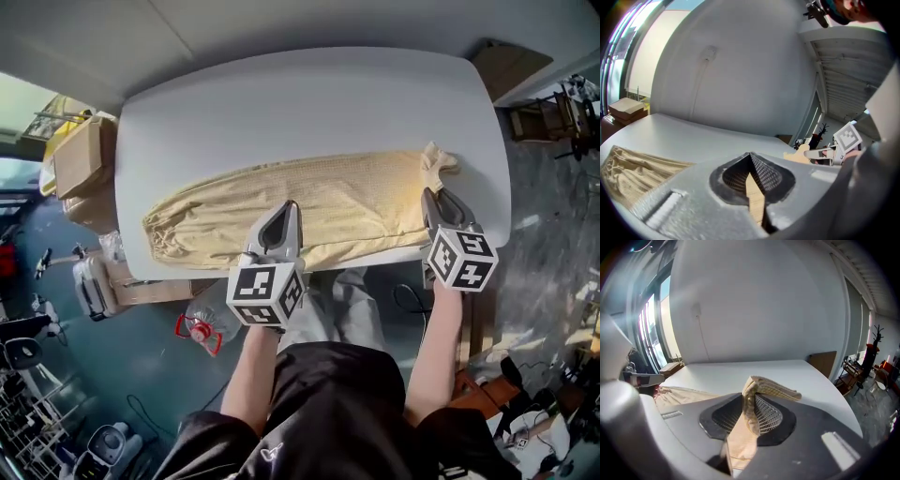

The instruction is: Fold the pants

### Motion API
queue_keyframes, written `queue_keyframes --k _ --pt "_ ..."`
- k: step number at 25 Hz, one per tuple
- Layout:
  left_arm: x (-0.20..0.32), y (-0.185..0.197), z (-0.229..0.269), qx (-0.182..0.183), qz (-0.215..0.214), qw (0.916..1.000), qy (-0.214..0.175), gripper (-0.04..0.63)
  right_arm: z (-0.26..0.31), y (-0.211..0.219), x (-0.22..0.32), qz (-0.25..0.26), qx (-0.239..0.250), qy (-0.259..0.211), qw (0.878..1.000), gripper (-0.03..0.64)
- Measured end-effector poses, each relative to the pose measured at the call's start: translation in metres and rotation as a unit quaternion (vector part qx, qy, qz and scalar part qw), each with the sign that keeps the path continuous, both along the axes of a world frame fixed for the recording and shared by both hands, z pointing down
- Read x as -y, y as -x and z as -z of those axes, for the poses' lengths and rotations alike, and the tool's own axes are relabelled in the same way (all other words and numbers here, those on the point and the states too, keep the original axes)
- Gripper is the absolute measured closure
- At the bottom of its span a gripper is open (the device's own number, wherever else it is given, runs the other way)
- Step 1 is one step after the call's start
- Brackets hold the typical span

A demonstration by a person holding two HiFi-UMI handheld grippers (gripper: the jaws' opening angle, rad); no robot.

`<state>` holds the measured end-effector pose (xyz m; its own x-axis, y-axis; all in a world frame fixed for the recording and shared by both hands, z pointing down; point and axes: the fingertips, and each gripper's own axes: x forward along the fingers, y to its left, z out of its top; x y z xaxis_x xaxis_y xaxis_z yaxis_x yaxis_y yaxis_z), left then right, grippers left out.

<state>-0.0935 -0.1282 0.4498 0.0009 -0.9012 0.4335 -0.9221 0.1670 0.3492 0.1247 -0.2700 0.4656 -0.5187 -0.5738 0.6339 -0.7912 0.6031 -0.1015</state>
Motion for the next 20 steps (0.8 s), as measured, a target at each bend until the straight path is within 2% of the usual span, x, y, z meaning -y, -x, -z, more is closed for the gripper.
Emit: queue_keyframes --k 7,13,16,20 --pt "-0.07 0.081 0.003 -0.003 0.094 0.9956 -0.004 0.592 0.016 0.109 -0.034 0.099 -0.007 -0.018 0.995 0.529" --pt "-0.123 0.132 0.008 -0.005 0.138 0.9904 -0.008 0.591 0.014 0.193 -0.091 0.176 -0.018 -0.017 0.984 0.529" --pt "-0.142 0.15 0.007 -0.005 0.155 0.9879 -0.009 0.591 -0.005 0.233 -0.133 0.252 -0.056 -0.007 0.966 0.529" --pt "-0.159 0.166 -0.002 -0.011 0.172 0.985 -0.003 0.592 -0.049 0.27 -0.198 0.365 -0.12 -0.005 0.923 0.529"
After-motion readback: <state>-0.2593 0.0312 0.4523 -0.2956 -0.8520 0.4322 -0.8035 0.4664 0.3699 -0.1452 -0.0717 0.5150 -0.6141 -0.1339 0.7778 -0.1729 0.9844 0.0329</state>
